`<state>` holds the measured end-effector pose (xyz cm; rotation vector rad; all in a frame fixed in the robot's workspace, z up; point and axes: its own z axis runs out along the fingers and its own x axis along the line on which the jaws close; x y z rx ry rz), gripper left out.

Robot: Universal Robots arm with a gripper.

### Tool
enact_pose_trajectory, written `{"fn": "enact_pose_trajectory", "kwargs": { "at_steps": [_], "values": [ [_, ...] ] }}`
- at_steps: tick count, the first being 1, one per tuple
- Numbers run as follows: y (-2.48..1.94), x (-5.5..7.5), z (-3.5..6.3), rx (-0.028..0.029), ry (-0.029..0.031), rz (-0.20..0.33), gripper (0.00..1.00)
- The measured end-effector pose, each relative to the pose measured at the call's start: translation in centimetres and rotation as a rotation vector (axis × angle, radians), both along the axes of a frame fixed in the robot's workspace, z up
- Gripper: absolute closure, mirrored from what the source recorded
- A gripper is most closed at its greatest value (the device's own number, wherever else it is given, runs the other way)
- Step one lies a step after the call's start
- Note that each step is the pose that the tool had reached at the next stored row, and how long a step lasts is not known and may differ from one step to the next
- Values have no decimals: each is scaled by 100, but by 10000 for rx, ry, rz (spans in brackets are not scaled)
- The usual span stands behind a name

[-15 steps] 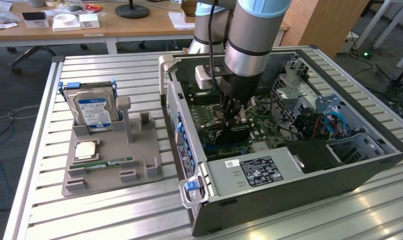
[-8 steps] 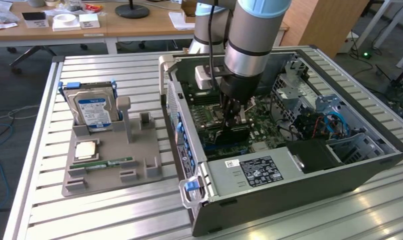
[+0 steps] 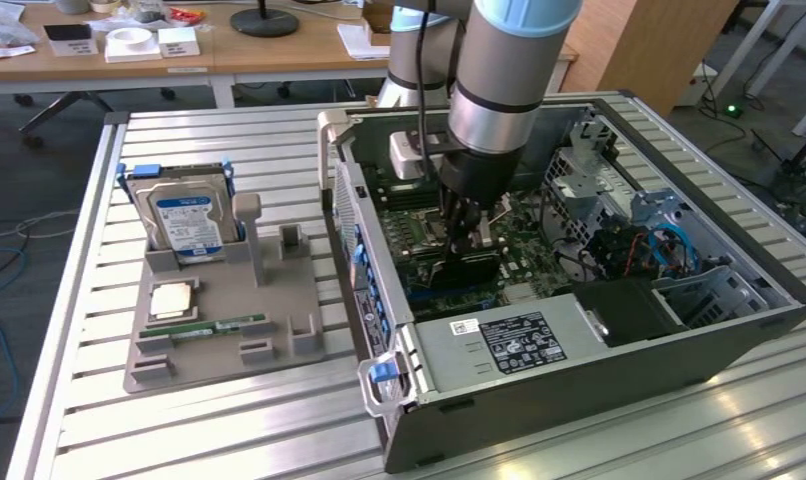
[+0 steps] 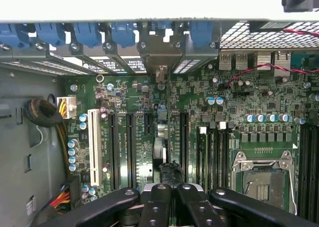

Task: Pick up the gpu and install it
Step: 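Press down on the gpu until it lock into place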

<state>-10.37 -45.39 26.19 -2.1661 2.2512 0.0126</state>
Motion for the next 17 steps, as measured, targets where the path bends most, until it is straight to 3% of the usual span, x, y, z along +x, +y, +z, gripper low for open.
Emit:
{"fn": "enact_pose_trajectory", "kwargs": {
  "at_steps": [17],
  "values": [
    [0, -30, -11, -2, -12, 8, 89]
  ]
}}
